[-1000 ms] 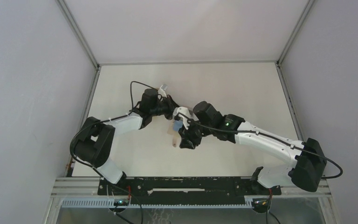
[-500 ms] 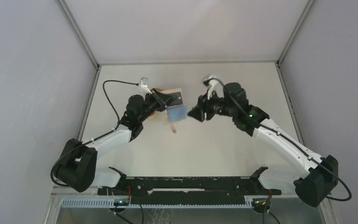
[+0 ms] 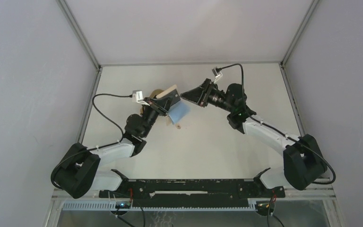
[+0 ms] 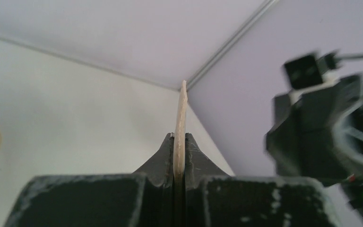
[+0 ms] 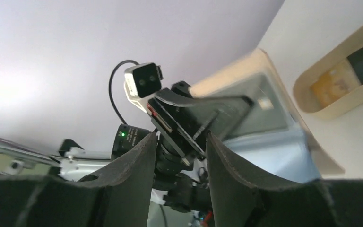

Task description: Take the credit cards out of the card holder

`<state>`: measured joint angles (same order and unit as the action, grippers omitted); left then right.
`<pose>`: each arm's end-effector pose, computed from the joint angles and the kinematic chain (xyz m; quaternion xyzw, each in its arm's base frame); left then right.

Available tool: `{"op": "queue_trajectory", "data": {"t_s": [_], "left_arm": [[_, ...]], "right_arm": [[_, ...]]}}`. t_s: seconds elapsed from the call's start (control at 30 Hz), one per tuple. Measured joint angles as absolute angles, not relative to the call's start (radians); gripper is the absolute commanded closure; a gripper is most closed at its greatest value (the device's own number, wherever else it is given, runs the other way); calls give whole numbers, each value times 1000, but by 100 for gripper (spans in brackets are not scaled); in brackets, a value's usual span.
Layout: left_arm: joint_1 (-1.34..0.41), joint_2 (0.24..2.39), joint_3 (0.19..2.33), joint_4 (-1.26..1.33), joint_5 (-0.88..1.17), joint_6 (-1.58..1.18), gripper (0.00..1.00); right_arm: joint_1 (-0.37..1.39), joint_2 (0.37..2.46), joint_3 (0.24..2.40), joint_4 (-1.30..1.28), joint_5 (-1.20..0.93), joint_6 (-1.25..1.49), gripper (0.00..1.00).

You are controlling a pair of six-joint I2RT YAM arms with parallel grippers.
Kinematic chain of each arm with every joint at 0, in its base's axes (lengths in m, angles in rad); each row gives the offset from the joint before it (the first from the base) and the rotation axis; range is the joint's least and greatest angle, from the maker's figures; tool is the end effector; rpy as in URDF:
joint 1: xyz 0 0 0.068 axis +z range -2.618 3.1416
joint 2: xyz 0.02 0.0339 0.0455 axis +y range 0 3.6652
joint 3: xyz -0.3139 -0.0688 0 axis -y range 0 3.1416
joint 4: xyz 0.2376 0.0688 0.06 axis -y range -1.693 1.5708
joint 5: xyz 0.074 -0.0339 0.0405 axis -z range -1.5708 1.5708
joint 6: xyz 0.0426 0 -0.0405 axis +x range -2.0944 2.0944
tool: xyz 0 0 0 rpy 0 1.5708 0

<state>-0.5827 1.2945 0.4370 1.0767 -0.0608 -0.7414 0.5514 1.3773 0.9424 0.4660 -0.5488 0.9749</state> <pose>0.2093 -0.1348 0.3004 -0.0732 0.6214 -0.4644 0.6268 0.2530 0.1817 0.3793 -0.0494 0.6959 0.6140 0.3691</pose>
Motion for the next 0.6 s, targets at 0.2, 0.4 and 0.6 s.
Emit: {"op": "queue_trajectory", "data": {"t_s": [0.2,0.4,0.6], "left_arm": [[-585,1295,437,1203,-155,-734,100],[-585,1327,437,1297,-183,-781,100],[-595,1343,437,1321,-193,-820,100]], "right_arm": [[536,1467,788,770,-560,1252,49],[538,1527,781,966,-564,1384,49],[538,1598,781,1083,-563,1452,49]]}}
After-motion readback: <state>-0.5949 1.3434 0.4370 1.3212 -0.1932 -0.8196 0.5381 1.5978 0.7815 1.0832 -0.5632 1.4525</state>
